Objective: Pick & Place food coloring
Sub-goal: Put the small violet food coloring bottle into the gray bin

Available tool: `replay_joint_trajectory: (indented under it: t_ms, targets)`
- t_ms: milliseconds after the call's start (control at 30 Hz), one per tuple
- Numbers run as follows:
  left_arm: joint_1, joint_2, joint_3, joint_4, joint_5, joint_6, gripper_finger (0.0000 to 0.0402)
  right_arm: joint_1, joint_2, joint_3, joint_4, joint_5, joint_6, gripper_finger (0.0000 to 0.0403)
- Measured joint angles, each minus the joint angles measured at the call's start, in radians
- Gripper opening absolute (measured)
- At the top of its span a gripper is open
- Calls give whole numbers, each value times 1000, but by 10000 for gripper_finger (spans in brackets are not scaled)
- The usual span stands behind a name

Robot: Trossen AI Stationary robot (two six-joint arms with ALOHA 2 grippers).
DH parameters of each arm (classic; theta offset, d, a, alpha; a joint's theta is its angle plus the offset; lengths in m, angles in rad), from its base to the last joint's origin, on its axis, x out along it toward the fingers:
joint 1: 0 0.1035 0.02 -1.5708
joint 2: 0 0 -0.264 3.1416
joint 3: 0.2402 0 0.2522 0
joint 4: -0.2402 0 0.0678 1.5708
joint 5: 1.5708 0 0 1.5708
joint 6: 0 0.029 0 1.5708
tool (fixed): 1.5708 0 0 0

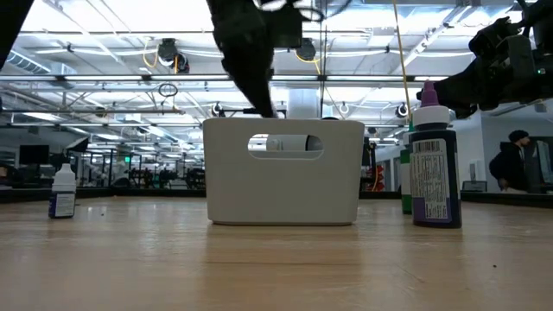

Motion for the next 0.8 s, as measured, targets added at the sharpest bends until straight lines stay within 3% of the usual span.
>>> replay_joint_trajectory:
  t_ms: [300, 800]
  targets:
    - [11, 124, -1, 17, 45, 22, 59, 0, 0, 0, 1, 0, 0, 77]
    - [19, 181, -2, 21, 10, -12, 59, 0, 0, 0, -1, 0, 0, 77]
